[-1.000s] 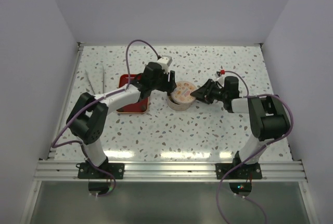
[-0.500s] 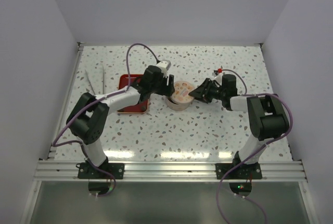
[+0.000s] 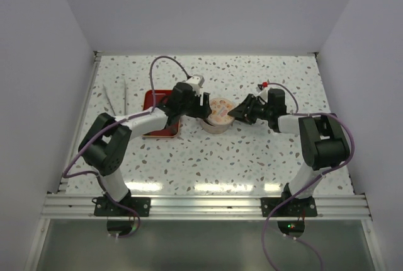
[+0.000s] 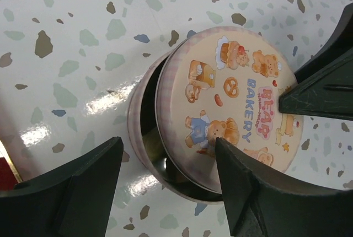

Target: Pack the chocolate

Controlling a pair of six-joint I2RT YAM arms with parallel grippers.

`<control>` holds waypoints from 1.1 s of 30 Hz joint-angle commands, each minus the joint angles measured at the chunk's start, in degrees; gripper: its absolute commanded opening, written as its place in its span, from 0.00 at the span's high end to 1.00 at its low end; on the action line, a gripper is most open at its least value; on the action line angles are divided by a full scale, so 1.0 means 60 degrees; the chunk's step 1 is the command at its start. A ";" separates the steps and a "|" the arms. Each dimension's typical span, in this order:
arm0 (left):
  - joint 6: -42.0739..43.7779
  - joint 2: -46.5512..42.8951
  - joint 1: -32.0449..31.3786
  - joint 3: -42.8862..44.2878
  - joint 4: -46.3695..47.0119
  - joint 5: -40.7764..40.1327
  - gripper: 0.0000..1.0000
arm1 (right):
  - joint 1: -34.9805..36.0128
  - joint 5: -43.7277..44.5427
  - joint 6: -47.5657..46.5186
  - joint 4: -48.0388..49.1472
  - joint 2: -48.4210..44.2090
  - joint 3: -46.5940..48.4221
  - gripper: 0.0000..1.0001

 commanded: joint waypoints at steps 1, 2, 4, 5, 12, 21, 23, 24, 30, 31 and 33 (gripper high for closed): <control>-0.0427 -0.0283 0.0107 -0.0361 0.1009 0.0788 0.26 | 0.0064 0.0068 -0.0312 -0.0259 -0.0027 0.0326 0.56; -0.0471 -0.0341 0.0107 -0.0507 0.1155 0.0890 0.26 | 0.0064 0.0068 -0.0341 -0.0289 -0.0027 0.0340 0.56; -0.0618 -0.0342 0.0136 -0.0581 0.1347 0.1081 0.26 | 0.0064 0.0082 -0.0385 -0.0333 -0.0013 0.0340 0.56; -0.0647 -0.0313 0.0180 -0.0596 0.1362 0.1125 0.26 | 0.0064 0.0068 -0.0385 -0.0333 -0.0013 0.0355 0.56; -0.1057 -0.0210 0.0370 -0.0947 0.1859 0.1638 0.25 | 0.0079 0.0068 -0.0487 -0.0508 -0.0013 0.0487 0.56; -0.1263 -0.0181 0.0385 -0.1138 0.2358 0.1887 0.24 | 0.0181 0.0156 -0.0809 -0.1094 -0.0027 0.0750 0.56; -0.1292 -0.0195 0.0400 -0.1167 0.2402 0.1931 0.23 | 0.0211 0.0199 -0.0854 -0.1226 -0.0013 0.0809 0.56; -0.1307 -0.0195 0.0385 -0.1153 0.2416 0.1960 0.23 | 0.0225 0.0214 -0.0883 -0.1241 -0.0013 0.0838 0.56; -0.1292 -0.0224 0.0429 -0.1226 0.2431 0.1990 0.23 | 0.0357 0.0243 -0.0854 -0.1314 0.0148 0.0999 0.56; -0.1278 -0.0224 0.0458 -0.1241 0.2431 0.2005 0.23 | 0.0372 0.0243 -0.0854 -0.1314 0.0149 0.1029 0.56; -0.1277 -0.0224 0.0444 -0.1226 0.2460 0.2019 0.23 | 0.0401 0.0258 -0.0854 -0.1314 0.0163 0.1058 0.56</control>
